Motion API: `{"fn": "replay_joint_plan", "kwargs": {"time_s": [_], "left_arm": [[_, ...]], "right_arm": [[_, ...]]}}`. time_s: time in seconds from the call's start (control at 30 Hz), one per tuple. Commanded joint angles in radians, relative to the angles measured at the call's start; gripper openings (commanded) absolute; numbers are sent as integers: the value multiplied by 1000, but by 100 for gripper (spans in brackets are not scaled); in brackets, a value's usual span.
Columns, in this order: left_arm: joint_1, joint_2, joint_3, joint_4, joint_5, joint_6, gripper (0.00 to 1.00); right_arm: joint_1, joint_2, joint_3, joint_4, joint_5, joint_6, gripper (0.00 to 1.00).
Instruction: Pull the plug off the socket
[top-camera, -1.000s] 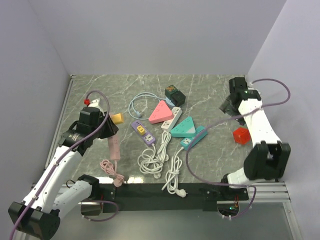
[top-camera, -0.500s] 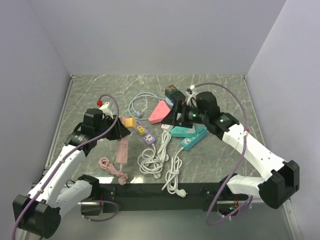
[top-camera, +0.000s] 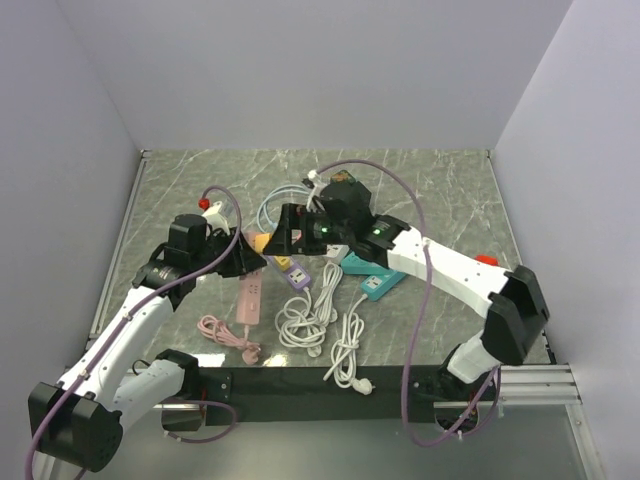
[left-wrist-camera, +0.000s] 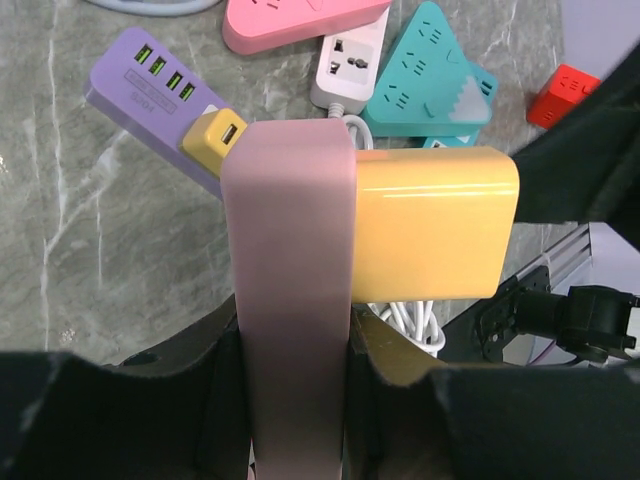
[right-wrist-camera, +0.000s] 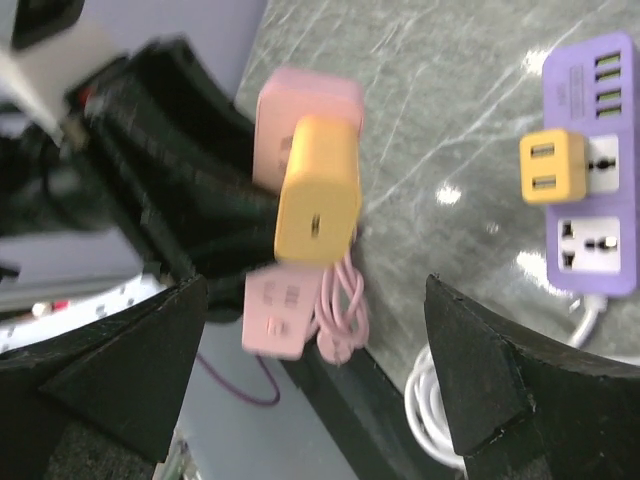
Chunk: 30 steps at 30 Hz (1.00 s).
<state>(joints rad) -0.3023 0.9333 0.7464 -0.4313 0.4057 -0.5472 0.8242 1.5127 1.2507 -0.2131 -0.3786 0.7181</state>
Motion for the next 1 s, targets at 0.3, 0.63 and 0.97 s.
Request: {"fn": "replay_joint_plan", "kwargs": {"time_s": [0.3, 0.63, 0.97], "left_arm": [[3, -25, 4, 57, 35, -17, 1], [3, -10, 16, 72, 2, -26, 1], [9, 21, -24, 71, -93, -8, 0]], "right_arm": [[55, 231, 314, -137, 141, -23, 67], [69, 251, 323, -172, 118, -42, 48], [-43, 123, 201, -134, 23, -29, 0]]}}
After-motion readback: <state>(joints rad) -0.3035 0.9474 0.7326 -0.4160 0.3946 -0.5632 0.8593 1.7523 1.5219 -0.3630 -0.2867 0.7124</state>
